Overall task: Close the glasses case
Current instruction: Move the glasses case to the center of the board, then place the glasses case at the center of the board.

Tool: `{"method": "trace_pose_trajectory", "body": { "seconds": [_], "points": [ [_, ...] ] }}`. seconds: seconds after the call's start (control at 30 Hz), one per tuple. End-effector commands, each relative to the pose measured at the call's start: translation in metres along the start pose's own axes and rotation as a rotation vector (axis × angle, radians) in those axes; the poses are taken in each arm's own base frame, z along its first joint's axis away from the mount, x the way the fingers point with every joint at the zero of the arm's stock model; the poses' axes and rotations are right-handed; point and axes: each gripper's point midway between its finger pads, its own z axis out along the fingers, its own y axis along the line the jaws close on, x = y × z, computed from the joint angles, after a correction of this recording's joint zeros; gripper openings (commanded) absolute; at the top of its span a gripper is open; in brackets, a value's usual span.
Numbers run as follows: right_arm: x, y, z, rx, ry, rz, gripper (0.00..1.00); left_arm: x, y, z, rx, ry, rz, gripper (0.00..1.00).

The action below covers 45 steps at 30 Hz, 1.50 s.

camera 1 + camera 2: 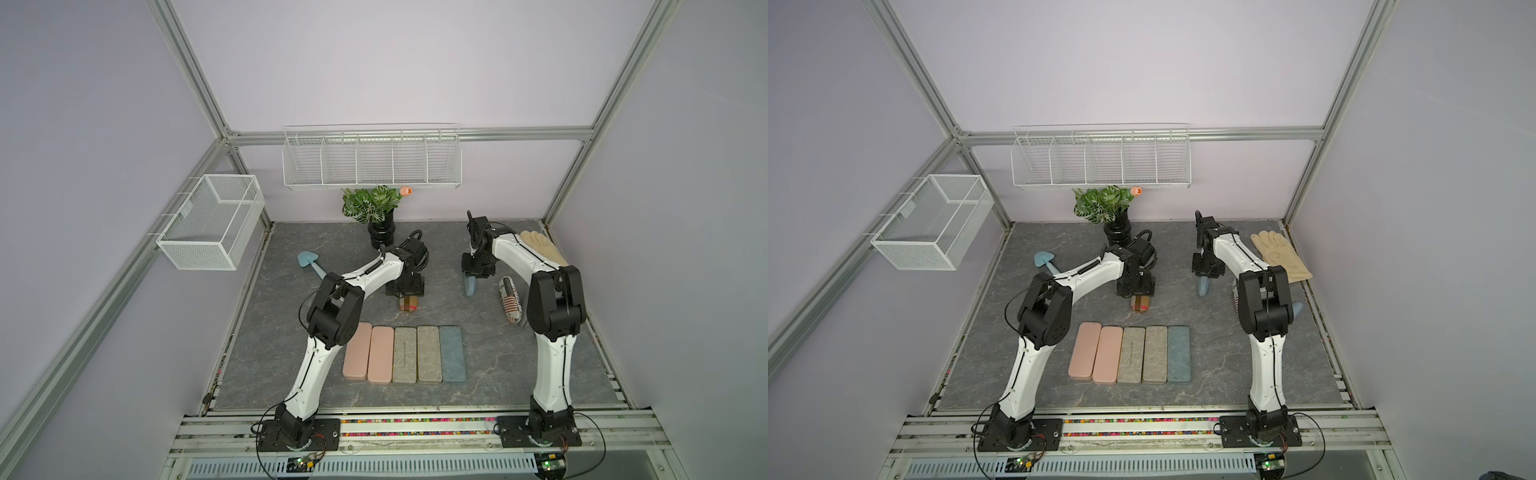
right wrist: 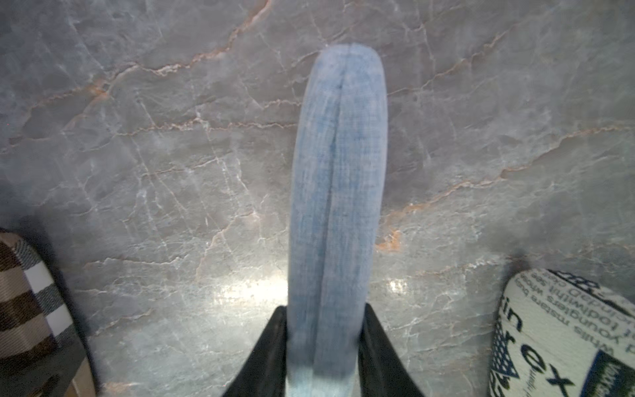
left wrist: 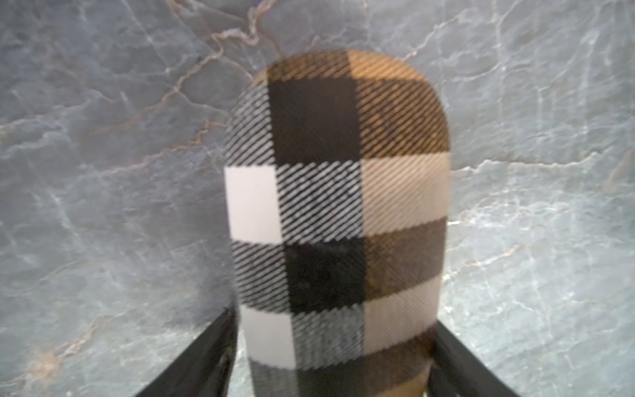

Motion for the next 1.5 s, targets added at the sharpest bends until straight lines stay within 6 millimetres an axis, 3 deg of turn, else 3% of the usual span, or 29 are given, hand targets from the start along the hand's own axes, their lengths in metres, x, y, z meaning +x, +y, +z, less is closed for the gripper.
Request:
{"method": "trace_pose_trajectory", "body": {
  "seconds": [0.0,0.13,0.37,0.57,0.8,1.03,1.27,1.37,1.47],
  "points": [
    [0.003,0.025,-0.007,-0.134,-0.022,-0.010,0.30,0.011,0.013,0.011,-0.039,0.036,0.006,0.81],
    [0.012,0.055,-0.022,-0.246,-0.027,-0.038,0.30,0.010,0.034,0.005,-0.056,0.029,-0.017,0.81],
    [0.038,0.130,-0.038,-0.422,-0.020,-0.097,0.31,0.021,0.086,-0.009,-0.112,0.031,-0.056,0.80],
    [0.059,0.183,-0.046,-0.527,-0.018,-0.104,0.32,0.039,0.105,-0.016,-0.140,0.032,-0.095,0.81],
    [0.089,0.225,-0.038,-0.594,0.007,-0.117,0.33,0.057,0.121,-0.024,-0.157,0.030,-0.144,0.81],
    [0.100,0.226,-0.017,-0.587,0.020,-0.101,0.35,0.063,0.123,-0.029,-0.155,0.024,-0.152,0.81],
    [0.103,0.216,-0.009,-0.533,0.031,-0.105,0.52,0.058,0.119,-0.031,-0.138,0.016,-0.158,0.81],
    [0.102,0.208,-0.015,-0.494,0.020,-0.120,0.55,0.055,0.118,-0.035,-0.135,0.008,-0.160,0.80],
    [0.097,0.191,-0.034,-0.405,-0.028,-0.156,0.57,0.050,0.115,-0.044,-0.123,-0.013,-0.162,0.81]
  ]
}}
